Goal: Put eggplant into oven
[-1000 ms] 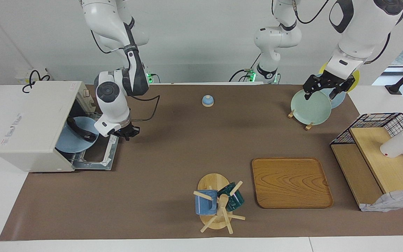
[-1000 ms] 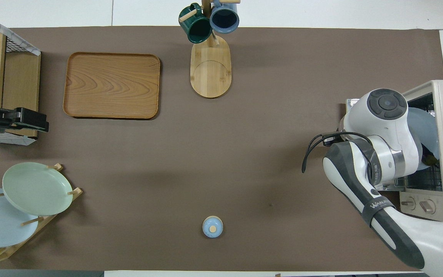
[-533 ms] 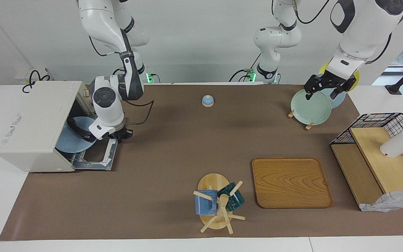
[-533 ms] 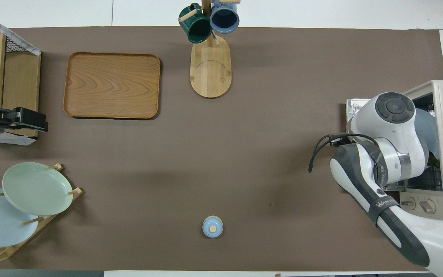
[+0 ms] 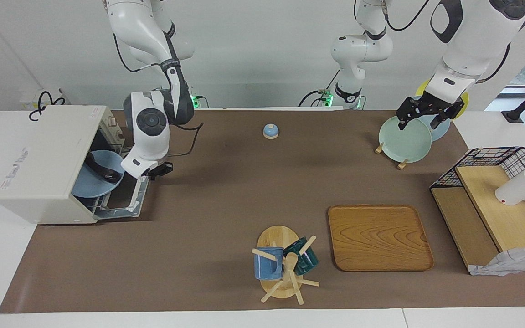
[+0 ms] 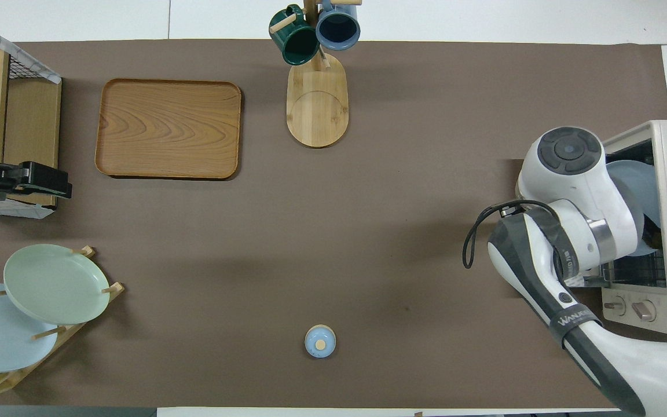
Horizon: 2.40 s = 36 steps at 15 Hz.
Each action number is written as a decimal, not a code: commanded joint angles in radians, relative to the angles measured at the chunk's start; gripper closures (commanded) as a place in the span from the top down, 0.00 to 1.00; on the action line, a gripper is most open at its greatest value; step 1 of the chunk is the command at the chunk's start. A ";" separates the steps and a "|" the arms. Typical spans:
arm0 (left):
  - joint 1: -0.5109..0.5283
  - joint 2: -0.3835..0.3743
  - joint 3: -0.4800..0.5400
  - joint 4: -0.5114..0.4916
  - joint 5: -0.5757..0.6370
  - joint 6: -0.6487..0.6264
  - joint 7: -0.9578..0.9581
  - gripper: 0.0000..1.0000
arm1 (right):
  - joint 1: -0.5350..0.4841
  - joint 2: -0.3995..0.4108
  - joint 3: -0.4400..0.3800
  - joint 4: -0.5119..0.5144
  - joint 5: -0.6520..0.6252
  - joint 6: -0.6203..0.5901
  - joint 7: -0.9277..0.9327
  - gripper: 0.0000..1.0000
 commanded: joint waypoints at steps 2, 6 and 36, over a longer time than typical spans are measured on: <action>0.002 -0.009 0.001 -0.004 0.021 0.000 0.008 1.00 | -0.102 -0.060 -0.022 0.054 -0.038 -0.062 -0.147 0.00; 0.002 -0.009 0.001 -0.004 0.021 0.000 0.008 1.00 | -0.170 -0.104 -0.025 0.061 0.020 -0.095 -0.256 0.00; 0.002 -0.009 0.001 -0.004 0.021 0.000 0.007 1.00 | -0.127 -0.172 -0.049 0.327 0.258 -0.380 -0.259 1.00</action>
